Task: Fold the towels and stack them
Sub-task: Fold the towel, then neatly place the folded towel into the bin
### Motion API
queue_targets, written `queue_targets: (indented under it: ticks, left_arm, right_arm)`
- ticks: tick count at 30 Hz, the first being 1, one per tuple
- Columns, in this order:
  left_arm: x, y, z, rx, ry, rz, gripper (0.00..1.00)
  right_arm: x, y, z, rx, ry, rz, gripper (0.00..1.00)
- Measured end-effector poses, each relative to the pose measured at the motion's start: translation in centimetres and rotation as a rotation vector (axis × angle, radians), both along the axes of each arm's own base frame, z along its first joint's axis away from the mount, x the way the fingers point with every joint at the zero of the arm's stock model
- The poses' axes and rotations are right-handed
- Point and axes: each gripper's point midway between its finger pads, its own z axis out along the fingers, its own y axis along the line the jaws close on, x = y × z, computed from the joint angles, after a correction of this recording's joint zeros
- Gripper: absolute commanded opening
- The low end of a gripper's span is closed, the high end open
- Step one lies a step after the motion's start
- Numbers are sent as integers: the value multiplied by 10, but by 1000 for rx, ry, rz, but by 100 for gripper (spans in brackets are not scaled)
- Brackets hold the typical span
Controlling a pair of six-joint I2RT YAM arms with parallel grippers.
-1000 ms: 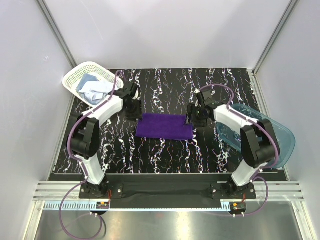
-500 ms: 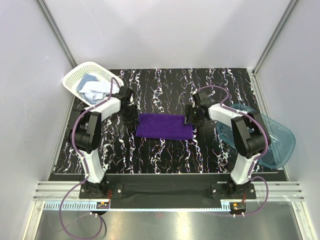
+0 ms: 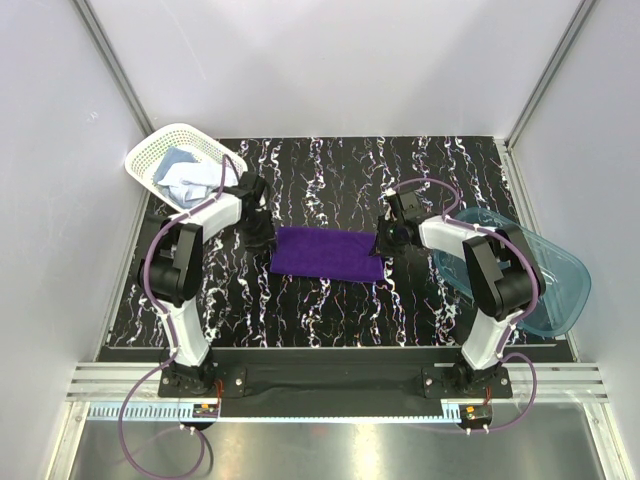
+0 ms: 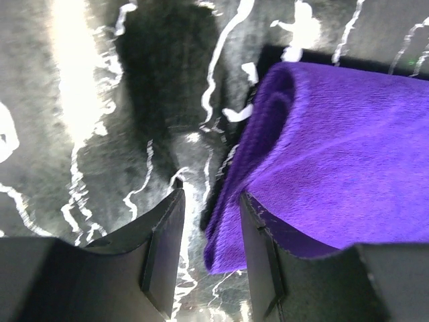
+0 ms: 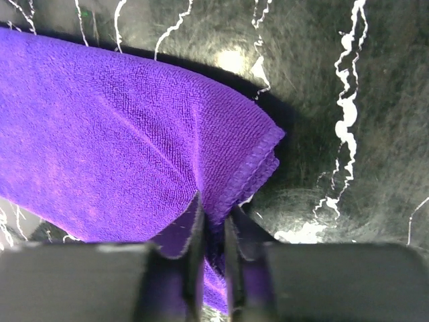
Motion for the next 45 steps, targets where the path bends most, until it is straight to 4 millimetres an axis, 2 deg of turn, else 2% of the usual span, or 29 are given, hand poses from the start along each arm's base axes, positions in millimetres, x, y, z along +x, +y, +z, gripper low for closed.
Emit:
queue_targets:
  ticks: [2,6,9,12,15,17,22,29,41,45]
  left_arm:
    - [0,5,3,29,6,5,43]
    - [12,25,27,152,-42,12,46]
    - [20,41,66,223,-145,18,48]
    - [17,51,105,249,-244,26,49]
    - [11,55,127,249,-306,21,52]
    - [6,54,128,251,-311,6,53]
    - [-7,47,110,272,-260,-59,53]
    - [-10,42,109,270,-258,-93,54]
    - [-11,40,108,261,-260,-101,54]
    - [-12,40,106,263,-253,-103,55]
  right_arm:
    - [-1,-1,-1,-2,8,-7,0]
    - [-6,-3,0,-12,30,-21,0]
    - [-18,-11,3,-43,70,-35,0]
    - [-28,-23,9,-95,106,-54,0]
    - [-27,-29,24,-136,116,-71,0]
    - [-22,-32,37,-152,109,-82,0]
    - [-6,-43,66,-172,85,-121,0]
    - [6,-88,87,-209,112,-215,0]
    - [22,-135,131,-202,110,-339,0]
    - [18,-159,139,-208,122,-398,0]
